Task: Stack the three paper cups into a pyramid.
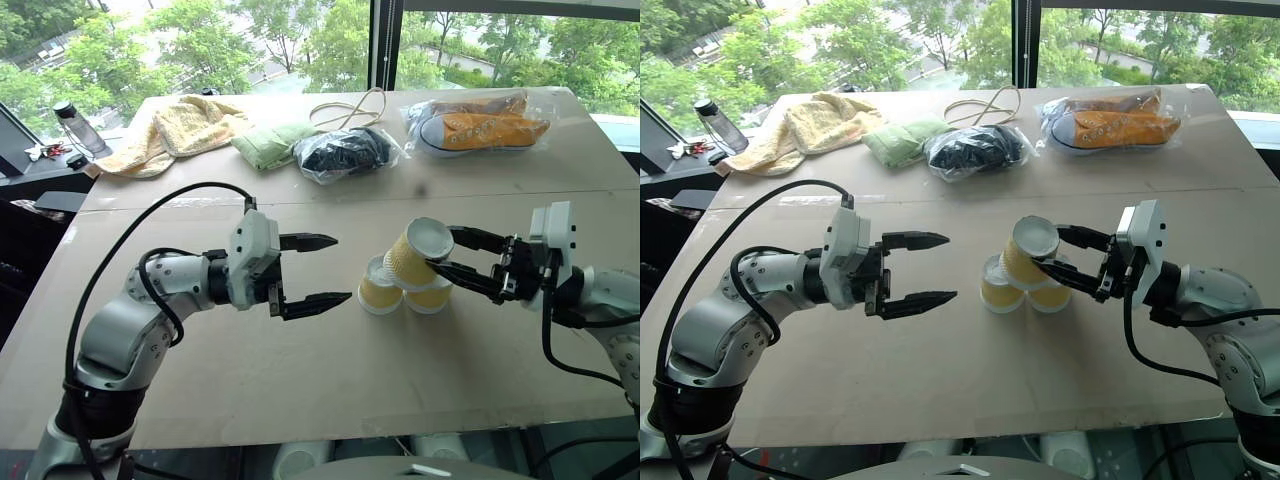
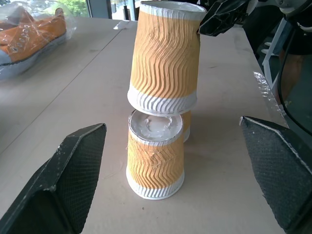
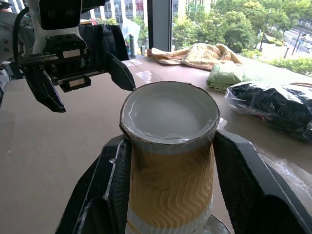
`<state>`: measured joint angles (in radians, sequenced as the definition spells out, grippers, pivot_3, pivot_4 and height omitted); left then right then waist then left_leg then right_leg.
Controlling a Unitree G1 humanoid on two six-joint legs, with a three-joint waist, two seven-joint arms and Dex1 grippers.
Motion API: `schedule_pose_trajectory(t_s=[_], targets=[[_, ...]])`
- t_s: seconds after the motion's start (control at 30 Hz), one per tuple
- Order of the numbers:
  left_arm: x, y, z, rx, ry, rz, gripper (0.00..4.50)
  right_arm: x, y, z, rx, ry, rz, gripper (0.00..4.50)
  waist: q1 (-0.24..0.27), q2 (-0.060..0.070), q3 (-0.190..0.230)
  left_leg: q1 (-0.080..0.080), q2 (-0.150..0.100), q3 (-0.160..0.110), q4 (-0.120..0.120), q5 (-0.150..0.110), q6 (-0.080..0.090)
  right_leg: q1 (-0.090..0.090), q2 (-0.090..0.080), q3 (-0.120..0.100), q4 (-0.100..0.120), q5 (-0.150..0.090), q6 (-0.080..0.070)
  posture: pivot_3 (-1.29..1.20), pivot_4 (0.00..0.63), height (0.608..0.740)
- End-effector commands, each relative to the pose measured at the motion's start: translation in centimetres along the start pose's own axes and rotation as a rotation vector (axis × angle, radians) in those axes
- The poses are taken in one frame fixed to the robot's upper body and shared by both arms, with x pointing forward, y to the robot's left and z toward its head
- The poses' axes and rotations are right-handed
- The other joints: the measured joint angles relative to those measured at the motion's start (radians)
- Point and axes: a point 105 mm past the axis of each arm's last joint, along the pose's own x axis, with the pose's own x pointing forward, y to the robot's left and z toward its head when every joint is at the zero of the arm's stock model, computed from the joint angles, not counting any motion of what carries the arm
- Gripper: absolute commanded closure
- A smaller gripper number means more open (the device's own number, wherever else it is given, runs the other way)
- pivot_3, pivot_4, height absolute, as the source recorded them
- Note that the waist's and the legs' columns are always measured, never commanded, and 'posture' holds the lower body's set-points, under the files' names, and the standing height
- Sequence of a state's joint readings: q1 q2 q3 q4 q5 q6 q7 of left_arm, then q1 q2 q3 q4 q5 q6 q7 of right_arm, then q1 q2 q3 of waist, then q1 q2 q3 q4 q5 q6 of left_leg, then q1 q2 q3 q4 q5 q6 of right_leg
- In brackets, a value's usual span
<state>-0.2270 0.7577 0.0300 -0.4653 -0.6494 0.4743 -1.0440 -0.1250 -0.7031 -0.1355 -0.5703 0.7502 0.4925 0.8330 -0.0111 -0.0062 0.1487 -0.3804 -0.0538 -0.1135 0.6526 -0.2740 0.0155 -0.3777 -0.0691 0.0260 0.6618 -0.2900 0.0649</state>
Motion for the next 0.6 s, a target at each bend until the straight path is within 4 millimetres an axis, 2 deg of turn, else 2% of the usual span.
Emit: schedule_pose_trajectory(t_s=[0.03, 0.2, 0.23, 0.37, 0.47, 0.6], targets=[[0.2, -0.4, 0.9, 0.054, -0.017, -0.013, 0.0, -0.1, 0.1, 0.7, -0.051, -0.004, 0.008, 2.67, 0.0, 0.0, 0.0, 0.0, 0.0, 0.0, 0.0, 0.0, 0.0, 0.0, 0.0, 0.0, 0.0, 0.0, 0.0, 0.0, 0.15, 0.74], [0.2, -0.4, 0.9, 0.052, -0.022, -0.016, 0.0, -0.3, -0.4, 1.4, -0.064, -0.033, -0.019, 0.29, 0.0, 0.0, 0.0, 0.0, 0.0, 0.0, 0.0, 0.0, 0.0, 0.0, 0.0, 0.0, 0.0, 0.0, 0.0, 0.0, 0.15, 0.74], [0.3, -0.5, 0.9, 0.051, -0.023, -0.017, 0.0, -0.3, -0.4, 1.6, -0.064, -0.039, -0.022, 0.05, 0.0, 0.0, 0.0, 0.0, 0.0, 0.0, 0.0, 0.0, 0.0, 0.0, 0.0, 0.0, 0.0, 0.0, 0.0, 0.0, 0.15, 0.74], [0.2, -0.6, 0.7, 0.045, -0.025, -0.016, 0.0, -1.0, -0.5, 2.1, -0.049, -0.051, -0.03, 0.05, 0.0, 0.0, 0.0, 0.0, 0.0, 0.0, 0.0, 0.0, 0.0, 0.0, 0.0, 0.0, 0.0, 0.0, 0.0, 0.0, 0.15, 0.74], [-0.8, -0.6, -0.1, 0.027, -0.013, 0.035, 0.0, -3.3, -0.2, 1.7, 0.049, -0.027, -0.037, 0.05, 0.002, 0.0, 0.0, 0.0, 0.0, 0.0, 0.0, 0.0, 0.0, 0.0, 0.0, 0.0, -0.001, 0.0, 0.0, 0.0, 0.15, 0.74], [-3.5, -1.3, -4.2, -0.053, 0.07, 0.166, 0.0, -8.4, -1.2, -2.4, 0.14, 0.095, -0.161, 0.05, 0.004, -0.001, 0.0, -0.001, 0.0, 0.0, -0.002, -0.001, 0.001, 0.0, -0.001, 0.0, -0.005, 0.0, 0.0, 0.0, 0.15, 0.74]])
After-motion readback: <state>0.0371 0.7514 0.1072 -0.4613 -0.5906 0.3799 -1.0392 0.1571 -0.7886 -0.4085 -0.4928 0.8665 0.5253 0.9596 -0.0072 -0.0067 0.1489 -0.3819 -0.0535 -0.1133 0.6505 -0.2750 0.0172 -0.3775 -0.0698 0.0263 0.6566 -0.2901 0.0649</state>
